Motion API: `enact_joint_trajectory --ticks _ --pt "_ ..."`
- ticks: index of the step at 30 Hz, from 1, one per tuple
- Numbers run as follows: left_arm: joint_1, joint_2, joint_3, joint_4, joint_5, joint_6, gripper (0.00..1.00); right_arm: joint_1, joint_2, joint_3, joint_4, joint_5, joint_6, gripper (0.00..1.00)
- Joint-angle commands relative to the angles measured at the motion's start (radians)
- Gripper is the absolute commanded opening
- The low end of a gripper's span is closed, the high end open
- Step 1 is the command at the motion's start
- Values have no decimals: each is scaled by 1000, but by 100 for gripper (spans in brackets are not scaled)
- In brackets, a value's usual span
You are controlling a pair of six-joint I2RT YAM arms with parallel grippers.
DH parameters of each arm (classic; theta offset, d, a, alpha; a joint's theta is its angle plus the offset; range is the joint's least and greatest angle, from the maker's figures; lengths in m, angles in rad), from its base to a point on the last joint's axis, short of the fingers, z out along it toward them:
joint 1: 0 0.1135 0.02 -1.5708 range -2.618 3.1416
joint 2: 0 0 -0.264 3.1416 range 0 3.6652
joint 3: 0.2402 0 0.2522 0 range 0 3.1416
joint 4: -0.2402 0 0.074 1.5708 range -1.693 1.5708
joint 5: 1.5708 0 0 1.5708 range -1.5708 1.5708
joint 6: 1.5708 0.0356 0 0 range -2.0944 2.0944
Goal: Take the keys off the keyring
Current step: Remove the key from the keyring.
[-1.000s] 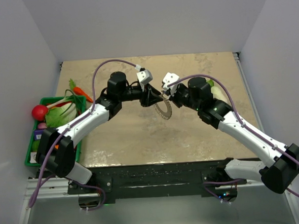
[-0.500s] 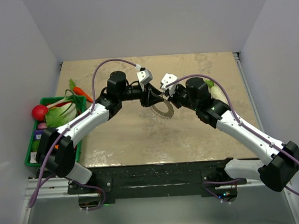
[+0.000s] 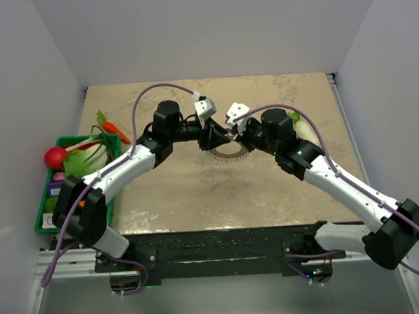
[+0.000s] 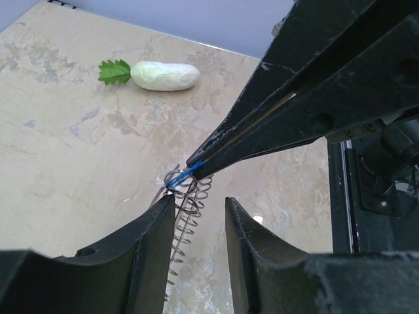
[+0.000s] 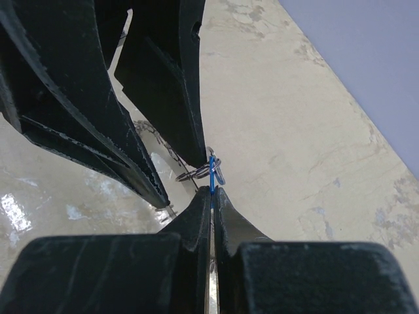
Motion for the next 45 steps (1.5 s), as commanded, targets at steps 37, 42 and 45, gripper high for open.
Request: enact_joint_trajectory --ticks 37,42,45 --pt "-13 -26 15 15 -87 36 0 -1 -58 -10 99 68 -1 0" --pt "-11 -33 19 4 -132 30 0 1 -58 -23 121 144 -24 0" --pt "-11 -36 24 0 -141 27 0 1 -41 -23 122 165 -33 0"
